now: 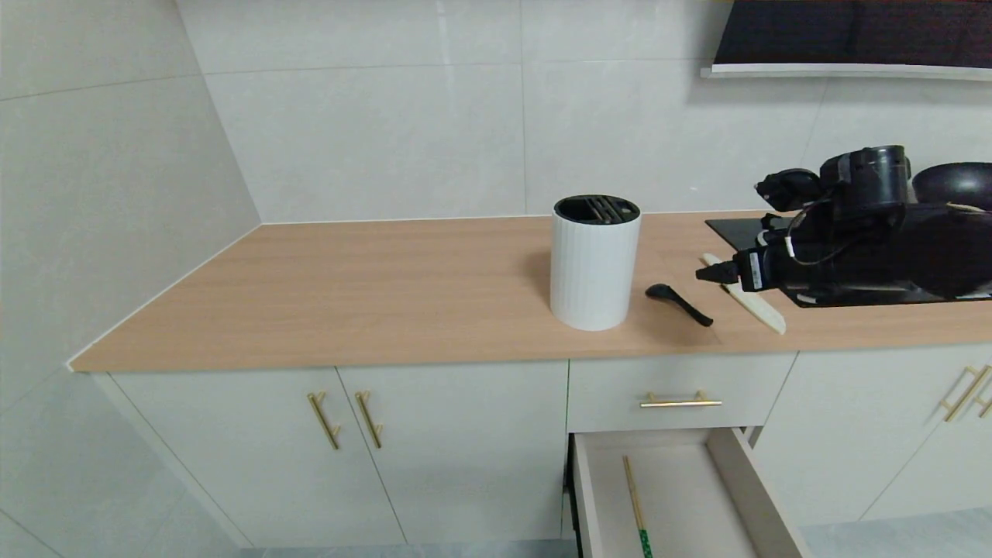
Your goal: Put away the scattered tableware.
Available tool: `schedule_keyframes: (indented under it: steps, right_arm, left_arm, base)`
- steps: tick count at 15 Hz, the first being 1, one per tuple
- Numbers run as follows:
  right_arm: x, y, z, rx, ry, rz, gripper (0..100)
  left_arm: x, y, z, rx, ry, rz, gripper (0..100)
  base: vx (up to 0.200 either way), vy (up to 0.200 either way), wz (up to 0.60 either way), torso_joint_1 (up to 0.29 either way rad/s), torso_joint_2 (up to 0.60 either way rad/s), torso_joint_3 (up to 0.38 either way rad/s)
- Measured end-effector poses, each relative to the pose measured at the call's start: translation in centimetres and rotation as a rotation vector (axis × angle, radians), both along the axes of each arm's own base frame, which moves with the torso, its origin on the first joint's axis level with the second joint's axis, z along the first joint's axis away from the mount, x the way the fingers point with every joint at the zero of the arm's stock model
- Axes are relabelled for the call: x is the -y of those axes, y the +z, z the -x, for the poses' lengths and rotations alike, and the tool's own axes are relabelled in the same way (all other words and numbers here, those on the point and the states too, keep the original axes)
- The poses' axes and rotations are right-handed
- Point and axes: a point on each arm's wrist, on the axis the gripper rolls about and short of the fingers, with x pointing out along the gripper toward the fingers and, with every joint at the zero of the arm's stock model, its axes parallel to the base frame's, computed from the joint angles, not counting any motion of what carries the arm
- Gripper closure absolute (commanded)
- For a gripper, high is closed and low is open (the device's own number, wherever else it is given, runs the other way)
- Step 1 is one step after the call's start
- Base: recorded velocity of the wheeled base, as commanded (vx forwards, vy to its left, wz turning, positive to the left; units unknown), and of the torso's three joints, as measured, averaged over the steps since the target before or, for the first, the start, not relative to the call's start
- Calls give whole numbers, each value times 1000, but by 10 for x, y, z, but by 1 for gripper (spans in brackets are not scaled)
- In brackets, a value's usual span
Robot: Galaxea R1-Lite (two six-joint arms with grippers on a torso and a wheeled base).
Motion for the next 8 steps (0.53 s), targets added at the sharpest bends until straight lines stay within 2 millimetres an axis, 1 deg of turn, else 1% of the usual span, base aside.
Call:
schedule_keyframes:
  steps: [1,2,3,5,8]
  right_arm:
    - [8,1,-21,17,-6,15,0]
    - [14,-1,-37,13,-9,27,0]
    - [18,-9,-53,-12,-7,41,0]
    - [24,-35,-79,-71,2,63,0]
    - [25,-72,-99,-131,10,76,0]
  left_arm:
    - [0,0,0,0,0,0,0]
    - [0,0,0,0,0,0,0]
    - [0,0,0,0,-1,0,0]
    - [0,0,0,0,0,0,0]
    - [0,0,0,0,0,0,0]
  base:
    - [0,0,0,0,0,0]
    - [0,0,0,0,0,0]
    - [0,0,0,0,0,0]
    - [0,0,0,0,0,0]
    - [0,0,0,0,0,0]
